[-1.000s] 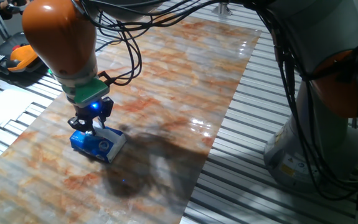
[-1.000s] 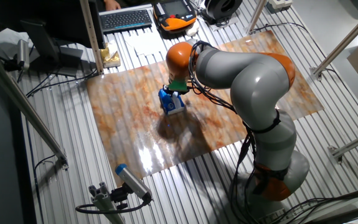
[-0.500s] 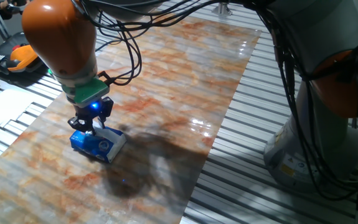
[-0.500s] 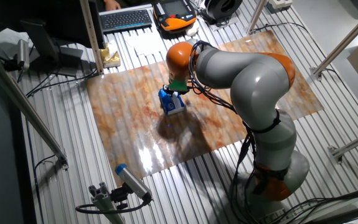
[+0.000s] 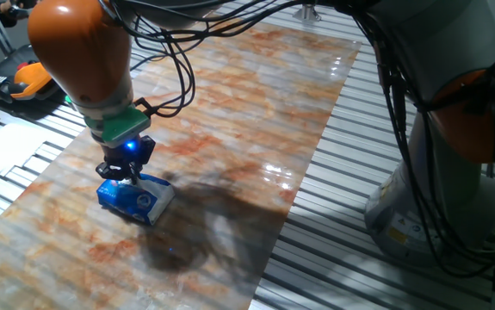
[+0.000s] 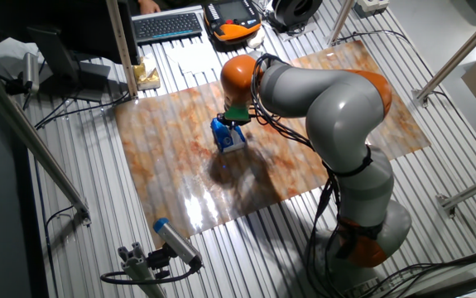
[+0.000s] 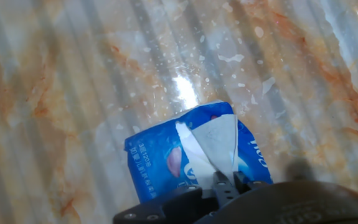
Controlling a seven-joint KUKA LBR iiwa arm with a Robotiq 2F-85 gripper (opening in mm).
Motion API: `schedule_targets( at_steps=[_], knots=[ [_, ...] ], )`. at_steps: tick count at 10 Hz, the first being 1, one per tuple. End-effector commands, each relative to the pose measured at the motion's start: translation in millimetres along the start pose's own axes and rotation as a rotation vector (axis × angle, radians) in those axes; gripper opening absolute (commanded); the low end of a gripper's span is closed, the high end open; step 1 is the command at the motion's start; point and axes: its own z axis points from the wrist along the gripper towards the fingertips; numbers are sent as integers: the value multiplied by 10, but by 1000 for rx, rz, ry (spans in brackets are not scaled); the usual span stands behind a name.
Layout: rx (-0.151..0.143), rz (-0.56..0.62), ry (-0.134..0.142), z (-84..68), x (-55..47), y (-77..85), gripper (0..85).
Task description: Pull out a napkin
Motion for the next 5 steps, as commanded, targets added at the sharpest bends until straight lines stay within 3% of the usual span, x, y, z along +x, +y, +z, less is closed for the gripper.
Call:
schedule_targets(
  at_steps=[1,5],
  knots=[
    [0,-2,0,0,0,1,170],
    [-6,-6,4,16,5,-11,170]
  ],
)
